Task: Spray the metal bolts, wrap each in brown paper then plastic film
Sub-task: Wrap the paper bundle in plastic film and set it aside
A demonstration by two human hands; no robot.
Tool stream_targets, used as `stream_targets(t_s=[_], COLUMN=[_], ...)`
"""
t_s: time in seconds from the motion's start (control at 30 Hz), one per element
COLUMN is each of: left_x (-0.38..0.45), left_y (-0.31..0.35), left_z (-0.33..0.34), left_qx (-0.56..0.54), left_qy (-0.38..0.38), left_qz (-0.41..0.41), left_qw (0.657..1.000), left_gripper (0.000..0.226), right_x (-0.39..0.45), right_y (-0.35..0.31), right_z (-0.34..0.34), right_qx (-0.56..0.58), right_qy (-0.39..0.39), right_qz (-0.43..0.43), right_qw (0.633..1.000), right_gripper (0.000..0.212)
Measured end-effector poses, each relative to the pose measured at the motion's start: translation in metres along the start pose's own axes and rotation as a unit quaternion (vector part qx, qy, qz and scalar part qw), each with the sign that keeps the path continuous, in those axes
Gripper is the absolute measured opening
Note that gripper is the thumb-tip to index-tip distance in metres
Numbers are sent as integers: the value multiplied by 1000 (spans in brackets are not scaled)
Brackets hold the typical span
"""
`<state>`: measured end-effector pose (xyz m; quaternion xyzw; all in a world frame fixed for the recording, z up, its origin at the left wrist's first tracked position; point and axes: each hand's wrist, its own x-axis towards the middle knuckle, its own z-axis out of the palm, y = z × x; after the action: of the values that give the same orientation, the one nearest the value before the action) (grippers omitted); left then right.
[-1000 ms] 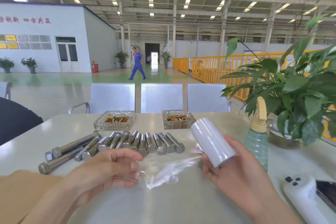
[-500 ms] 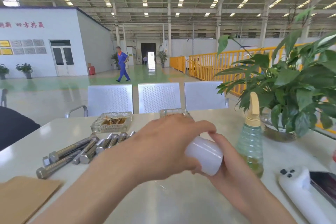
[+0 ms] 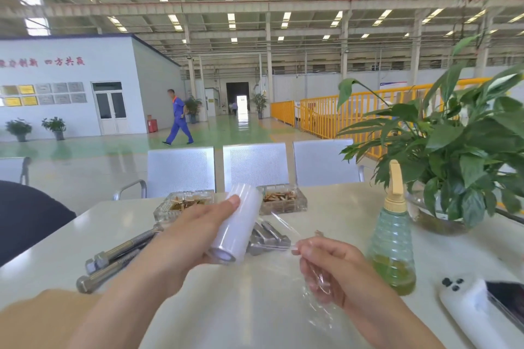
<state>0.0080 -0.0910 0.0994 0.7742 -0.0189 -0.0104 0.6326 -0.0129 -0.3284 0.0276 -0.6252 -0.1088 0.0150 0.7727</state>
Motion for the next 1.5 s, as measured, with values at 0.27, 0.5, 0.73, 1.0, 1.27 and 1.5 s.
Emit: stream_targets(t_s=[0.27,0.5,0.73,1.0,1.27,1.5], left_x=[4,-2,-6,-6,-15,-14], left_y=[-46,-62,-71,-87,-81,-87], left_z=[-19,-36,-45,-38,-46,-64], left_qx=[-274,-239,-129,289,446,480], left_qy=[17,-9,56,105,185,105], left_qz=[-134,-164,-171,-66,-15,-53], left_qw=[952,957,975,949,875,870], left_gripper=[38,58,36,33,35,50], right_x=[-5,-1,5,8,11,9], right_y=[4,7,17,20,29,17], right_z=[-9,-25,-33,-33,-23,-44], right_qx=[-95,-95,-143,-165,-296,-271], right_qy=[-33,9,48,70,86,112], right_qz=[135,209,187,191,95,161], right_qw=[986,973,971,965,946,942], right_gripper=[22,12,4,7,11,7])
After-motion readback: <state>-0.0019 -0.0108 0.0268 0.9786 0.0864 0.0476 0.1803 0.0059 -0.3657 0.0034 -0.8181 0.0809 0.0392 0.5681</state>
